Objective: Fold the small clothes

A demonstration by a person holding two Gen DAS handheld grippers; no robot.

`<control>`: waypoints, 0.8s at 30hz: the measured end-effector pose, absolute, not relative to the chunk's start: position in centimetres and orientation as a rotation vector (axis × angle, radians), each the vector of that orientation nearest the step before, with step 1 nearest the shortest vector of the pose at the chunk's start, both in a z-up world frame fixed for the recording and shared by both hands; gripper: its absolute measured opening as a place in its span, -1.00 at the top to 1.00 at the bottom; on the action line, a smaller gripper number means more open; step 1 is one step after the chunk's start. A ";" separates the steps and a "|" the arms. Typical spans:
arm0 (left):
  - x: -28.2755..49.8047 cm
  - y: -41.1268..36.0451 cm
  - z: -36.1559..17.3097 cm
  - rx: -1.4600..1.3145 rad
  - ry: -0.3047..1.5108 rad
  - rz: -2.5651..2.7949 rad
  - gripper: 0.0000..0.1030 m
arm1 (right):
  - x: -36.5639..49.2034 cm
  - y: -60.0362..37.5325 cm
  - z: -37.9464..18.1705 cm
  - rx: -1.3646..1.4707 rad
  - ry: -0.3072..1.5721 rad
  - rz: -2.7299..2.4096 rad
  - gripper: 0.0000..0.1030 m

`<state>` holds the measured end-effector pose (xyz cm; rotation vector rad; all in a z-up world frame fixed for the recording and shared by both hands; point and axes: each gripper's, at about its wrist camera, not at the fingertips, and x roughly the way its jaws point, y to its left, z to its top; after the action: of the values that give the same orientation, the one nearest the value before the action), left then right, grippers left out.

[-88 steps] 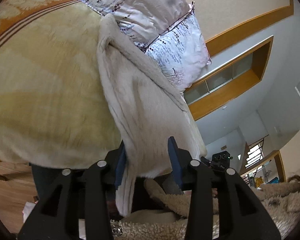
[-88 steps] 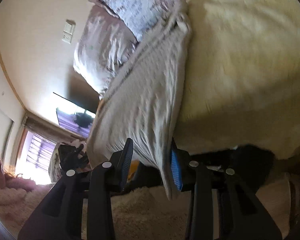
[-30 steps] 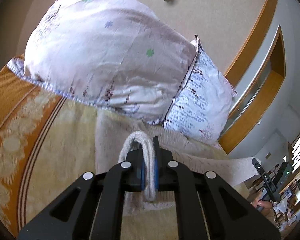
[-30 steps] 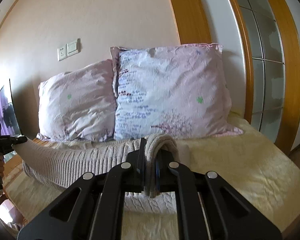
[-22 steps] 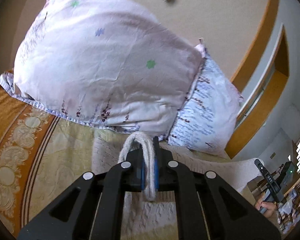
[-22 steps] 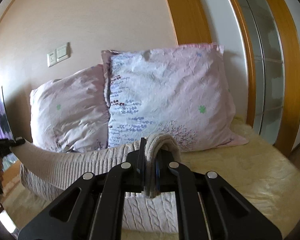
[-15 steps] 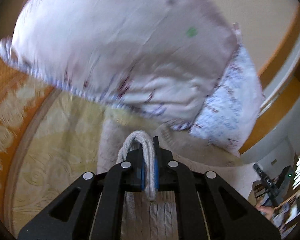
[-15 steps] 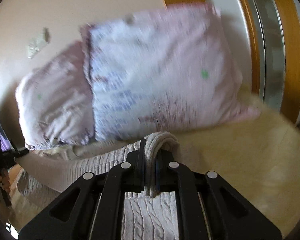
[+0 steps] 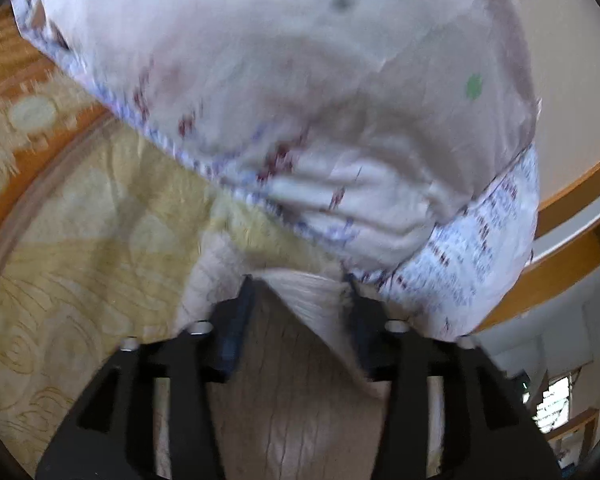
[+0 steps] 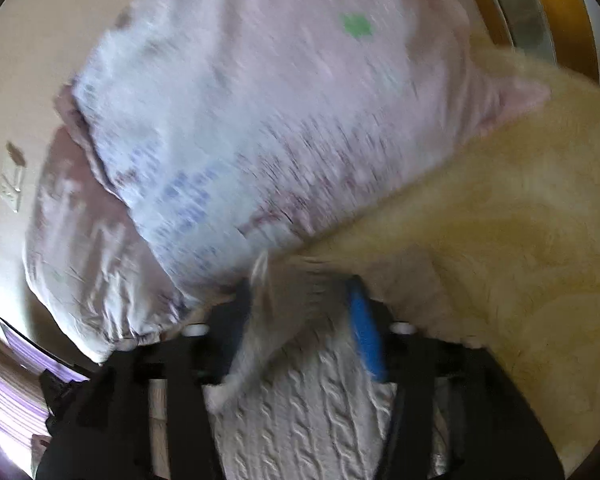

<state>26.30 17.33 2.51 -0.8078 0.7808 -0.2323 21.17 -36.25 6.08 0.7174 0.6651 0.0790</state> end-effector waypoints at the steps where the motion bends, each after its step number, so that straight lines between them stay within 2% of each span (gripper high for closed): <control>1: 25.9 17.6 3.2 -0.804 0.750 -0.231 -0.10 | 20.8 -36.3 6.6 0.703 0.641 0.085 -0.26; 7: 23.0 18.1 4.9 -0.656 0.733 -0.224 -0.10 | 16.4 -37.1 7.6 0.600 0.611 0.057 -0.23; 11: 20.3 17.9 5.1 -0.541 0.747 -0.231 -0.09 | 14.7 -38.1 6.3 0.549 0.670 0.069 0.05; 15: 18.5 17.4 4.5 -0.476 0.772 -0.239 -0.03 | 14.3 -37.6 4.5 0.491 0.736 0.063 0.14; 18: 18.0 16.3 4.0 -0.408 0.790 -0.233 0.04 | 14.0 -37.6 3.3 0.482 0.770 0.058 0.16; 22: 18.2 15.7 2.9 -0.398 0.835 -0.243 0.27 | 14.0 -37.0 2.2 0.463 0.814 0.074 0.47; 24: 18.2 15.4 2.4 -0.389 0.856 -0.245 0.38 | 13.9 -36.7 2.0 0.441 0.818 0.082 0.56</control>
<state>18.24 15.41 2.38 -0.3887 0.8564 -0.2448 13.89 -36.67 1.99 0.4410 0.8176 0.0816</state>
